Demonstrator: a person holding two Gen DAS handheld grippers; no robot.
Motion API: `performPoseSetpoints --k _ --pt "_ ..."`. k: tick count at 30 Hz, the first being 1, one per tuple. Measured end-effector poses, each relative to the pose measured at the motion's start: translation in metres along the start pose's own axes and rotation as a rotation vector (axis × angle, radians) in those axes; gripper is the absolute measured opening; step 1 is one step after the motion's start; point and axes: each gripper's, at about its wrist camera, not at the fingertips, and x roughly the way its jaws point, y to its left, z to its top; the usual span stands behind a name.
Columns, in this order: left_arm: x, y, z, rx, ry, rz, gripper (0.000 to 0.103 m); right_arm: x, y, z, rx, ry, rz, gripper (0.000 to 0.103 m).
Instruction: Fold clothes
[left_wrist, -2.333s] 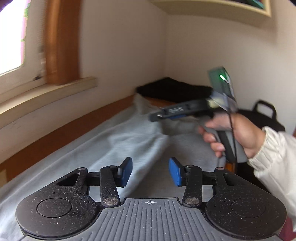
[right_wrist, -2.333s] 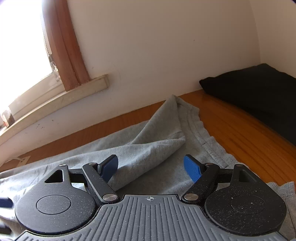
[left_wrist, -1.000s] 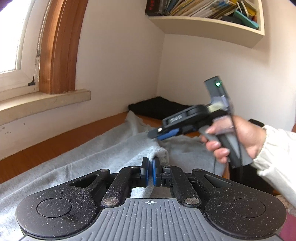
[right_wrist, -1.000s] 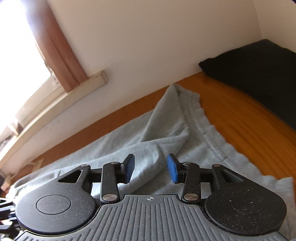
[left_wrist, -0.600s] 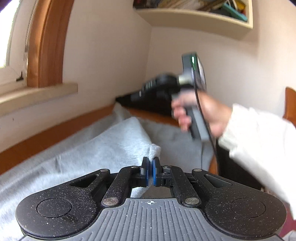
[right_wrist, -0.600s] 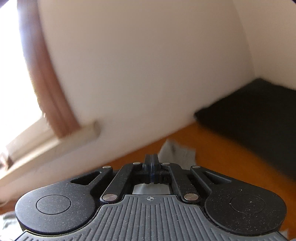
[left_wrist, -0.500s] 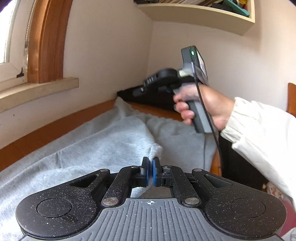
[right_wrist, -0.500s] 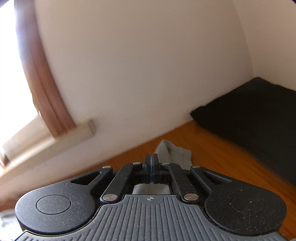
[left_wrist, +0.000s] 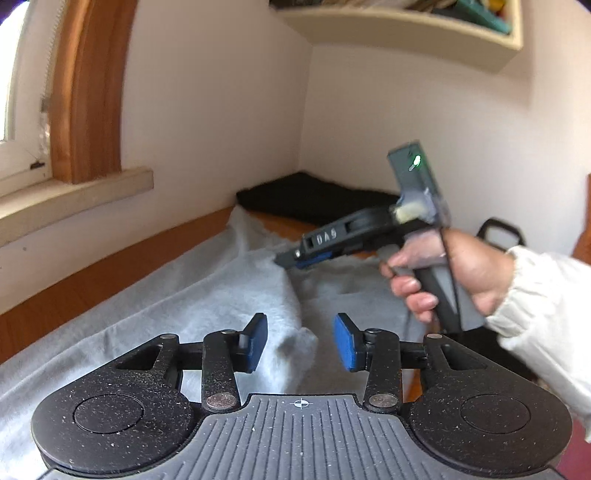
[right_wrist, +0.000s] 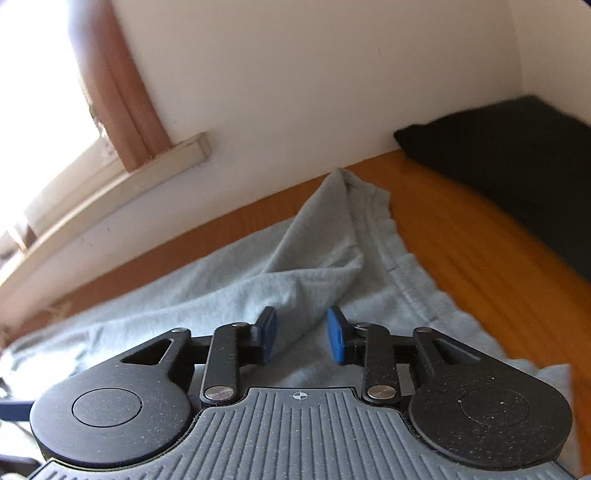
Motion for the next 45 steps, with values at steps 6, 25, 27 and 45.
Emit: performPoseSetpoints --k 6,25,27,45 --pt "0.026 0.004 0.0 0.006 0.035 0.059 0.036 0.014 0.006 0.008 0.039 0.014 0.017 0.048" --pt "-0.01 -0.001 -0.026 -0.02 0.089 -0.113 0.003 0.013 0.04 0.044 -0.084 -0.226 -0.038 0.003" --pt "-0.015 -0.002 -0.026 -0.019 0.075 -0.102 0.003 0.017 0.037 0.042 -0.074 -0.201 -0.049 0.003" --pt "0.024 0.035 -0.009 -0.055 0.132 -0.125 0.02 0.041 -0.013 0.042 0.066 -0.038 -0.118 0.041"
